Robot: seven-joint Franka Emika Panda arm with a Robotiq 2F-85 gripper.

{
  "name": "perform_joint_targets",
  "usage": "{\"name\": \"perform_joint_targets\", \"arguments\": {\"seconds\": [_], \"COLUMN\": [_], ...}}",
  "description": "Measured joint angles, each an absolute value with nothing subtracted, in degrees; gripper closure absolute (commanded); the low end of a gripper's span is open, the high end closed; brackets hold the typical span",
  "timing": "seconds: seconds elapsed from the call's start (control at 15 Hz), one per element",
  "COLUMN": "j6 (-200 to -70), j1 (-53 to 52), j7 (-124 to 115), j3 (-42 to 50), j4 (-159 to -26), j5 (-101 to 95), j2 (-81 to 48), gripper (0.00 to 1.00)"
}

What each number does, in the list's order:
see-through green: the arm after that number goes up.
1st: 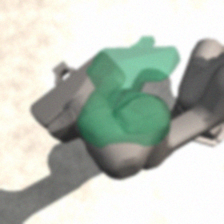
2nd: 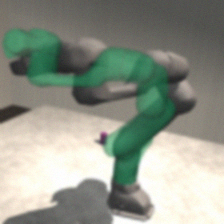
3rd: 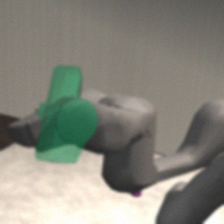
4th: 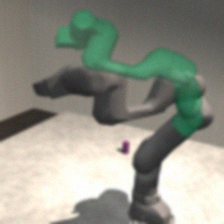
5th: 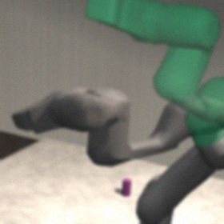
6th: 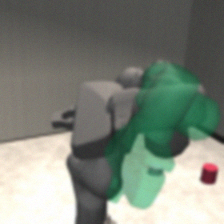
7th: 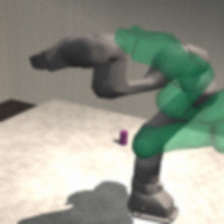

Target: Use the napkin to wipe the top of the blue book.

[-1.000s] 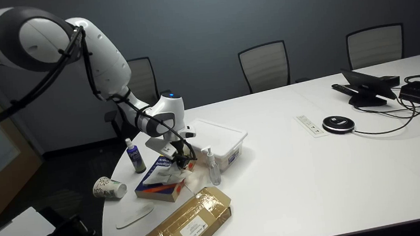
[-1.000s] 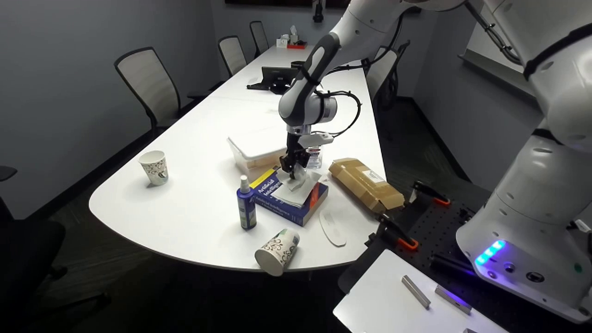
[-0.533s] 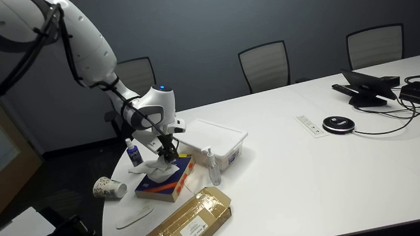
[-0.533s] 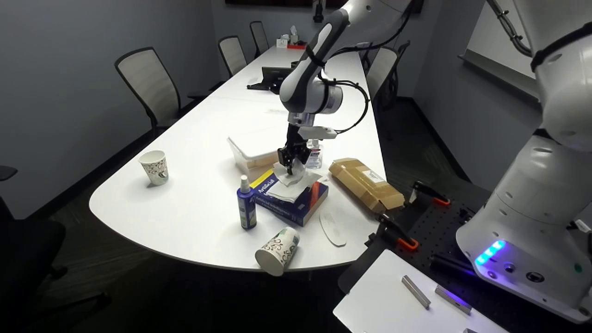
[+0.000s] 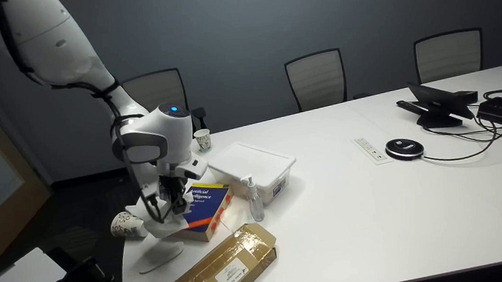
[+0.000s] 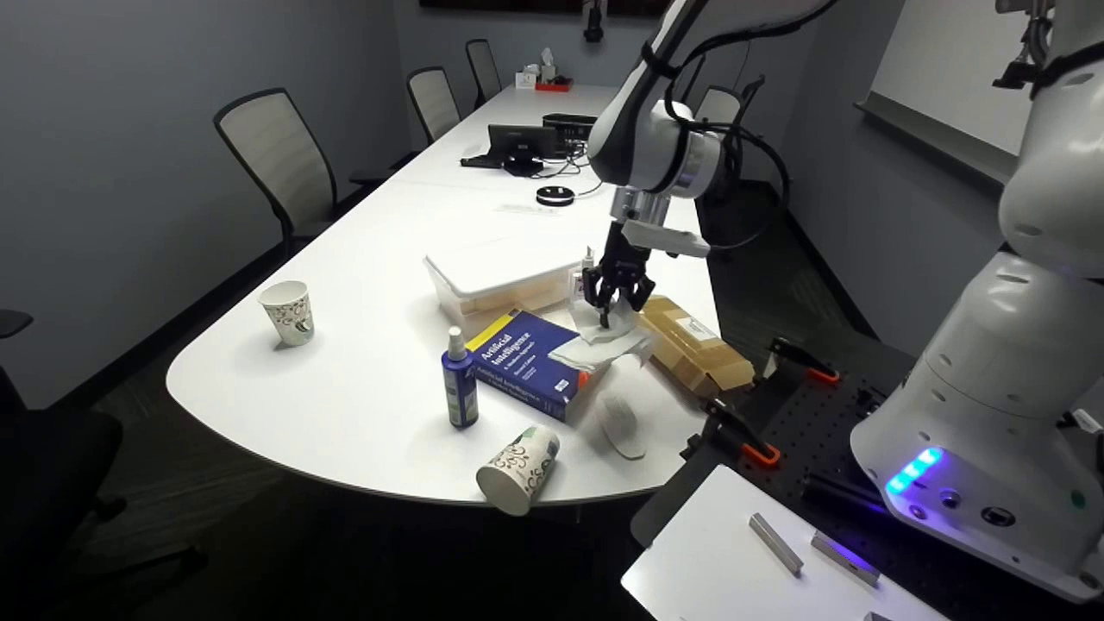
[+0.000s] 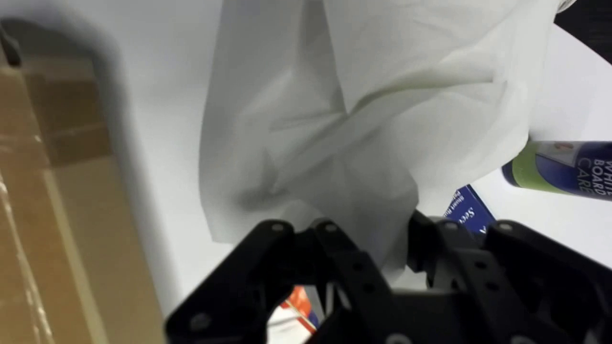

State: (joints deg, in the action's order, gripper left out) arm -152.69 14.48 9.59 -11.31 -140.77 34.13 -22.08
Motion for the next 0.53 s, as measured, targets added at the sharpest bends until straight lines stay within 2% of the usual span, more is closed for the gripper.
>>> {"name": "perform_joint_targets", "arguments": {"seconds": [0.27,0.53], "j6": [-152.77,-155.36], "j1": [16.22,18.43], "j7": [15.77,19.96], "j3": [-9.70,-9.32], "j4": [-147.91,-149.64], "j5": [44.02,46.68], "j2": [-19.84,-22.51], "gripper": [0.97,0.97]}}
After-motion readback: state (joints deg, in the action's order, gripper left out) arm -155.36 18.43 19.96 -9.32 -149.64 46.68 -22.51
